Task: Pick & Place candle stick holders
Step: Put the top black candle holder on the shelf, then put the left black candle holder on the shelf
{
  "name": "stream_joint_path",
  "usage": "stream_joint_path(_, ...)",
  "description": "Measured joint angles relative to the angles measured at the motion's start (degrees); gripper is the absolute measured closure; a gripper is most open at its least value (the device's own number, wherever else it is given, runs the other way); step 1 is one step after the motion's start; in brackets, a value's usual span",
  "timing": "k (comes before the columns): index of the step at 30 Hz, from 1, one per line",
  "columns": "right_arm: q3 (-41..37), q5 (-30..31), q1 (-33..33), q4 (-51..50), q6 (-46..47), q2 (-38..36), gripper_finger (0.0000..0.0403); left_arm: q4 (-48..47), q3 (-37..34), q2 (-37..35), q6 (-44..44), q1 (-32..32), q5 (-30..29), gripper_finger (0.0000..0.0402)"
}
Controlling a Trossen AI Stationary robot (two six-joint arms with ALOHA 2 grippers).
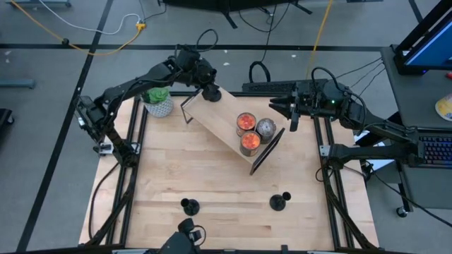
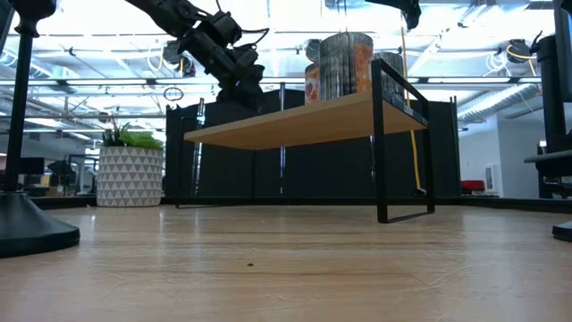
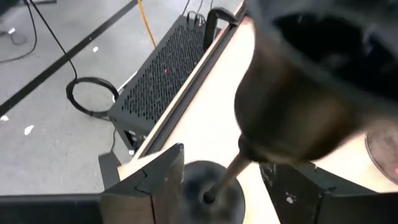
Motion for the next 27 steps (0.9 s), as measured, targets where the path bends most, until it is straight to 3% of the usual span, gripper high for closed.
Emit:
stream_joint_path(7,0.00,-0.02,0.01,-0.02,-0.04,0.00,0.0312,-5.15,0.00,-3.53,0.39,-0.47,-2.44,0.0158)
stream_joint_path(15,0.00,-0.21,0.02,-0.04,-0.20,-0.07,0.0312,-17.69,0.04,-11.35,-1.58,-2.14,-3.95,0.0153)
stream_joint_path(20,0.00,-0.21,0.02,-0.04,-0.22,-0.09,0.0312,-25.81,0.04,-16.83,-5.15,-6.19,-4.49,0.0153)
stream_joint_path(27,0.00,-0.23,0.02,-0.04,-0.22,-0.09,0.0312,-37.19,0.04,-23.05,-16.11,-16.79,-4.45,0.0153)
